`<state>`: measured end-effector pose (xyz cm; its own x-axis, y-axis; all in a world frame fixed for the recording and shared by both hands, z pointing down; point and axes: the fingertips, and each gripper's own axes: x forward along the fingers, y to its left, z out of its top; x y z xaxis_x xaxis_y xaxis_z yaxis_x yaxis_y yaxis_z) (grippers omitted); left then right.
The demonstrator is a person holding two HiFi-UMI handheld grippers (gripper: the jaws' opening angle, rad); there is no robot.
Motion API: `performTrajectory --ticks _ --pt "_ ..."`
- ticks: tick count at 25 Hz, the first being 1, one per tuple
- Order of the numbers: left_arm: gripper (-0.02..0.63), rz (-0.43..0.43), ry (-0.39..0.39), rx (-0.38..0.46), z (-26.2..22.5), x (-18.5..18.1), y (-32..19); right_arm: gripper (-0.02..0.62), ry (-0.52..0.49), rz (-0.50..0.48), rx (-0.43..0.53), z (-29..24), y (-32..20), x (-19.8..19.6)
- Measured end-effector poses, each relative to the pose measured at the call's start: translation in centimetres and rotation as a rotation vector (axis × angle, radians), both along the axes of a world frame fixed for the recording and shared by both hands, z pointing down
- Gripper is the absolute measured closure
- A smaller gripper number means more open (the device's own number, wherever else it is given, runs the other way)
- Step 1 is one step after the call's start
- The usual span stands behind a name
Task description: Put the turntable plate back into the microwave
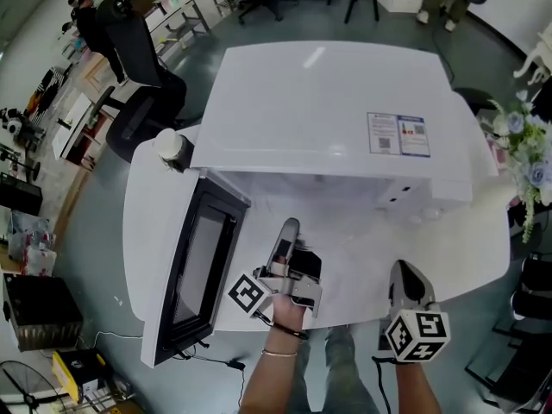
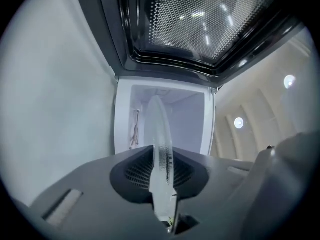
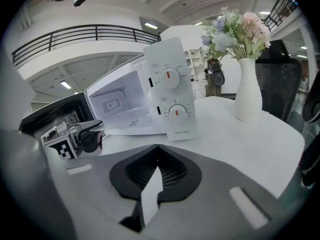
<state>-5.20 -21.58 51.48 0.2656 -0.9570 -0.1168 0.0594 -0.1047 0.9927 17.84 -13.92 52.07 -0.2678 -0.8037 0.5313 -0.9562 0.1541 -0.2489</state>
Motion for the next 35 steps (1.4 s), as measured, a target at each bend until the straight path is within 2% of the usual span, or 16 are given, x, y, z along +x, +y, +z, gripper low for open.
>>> performTrajectory --ticks 18,35 --pt "0.557 -0.023 -0.039 -0.013 0.3 -0.2 -5.2 0.584 0.001 -0.006 -0.025 1.1 -0.9 -0.4" --pt "0.555 -0.028 -0.039 -0.039 1.0 0.4 -8.9 0.586 -0.001 -0.025 -0.053 2.2 -1.0 -1.0"
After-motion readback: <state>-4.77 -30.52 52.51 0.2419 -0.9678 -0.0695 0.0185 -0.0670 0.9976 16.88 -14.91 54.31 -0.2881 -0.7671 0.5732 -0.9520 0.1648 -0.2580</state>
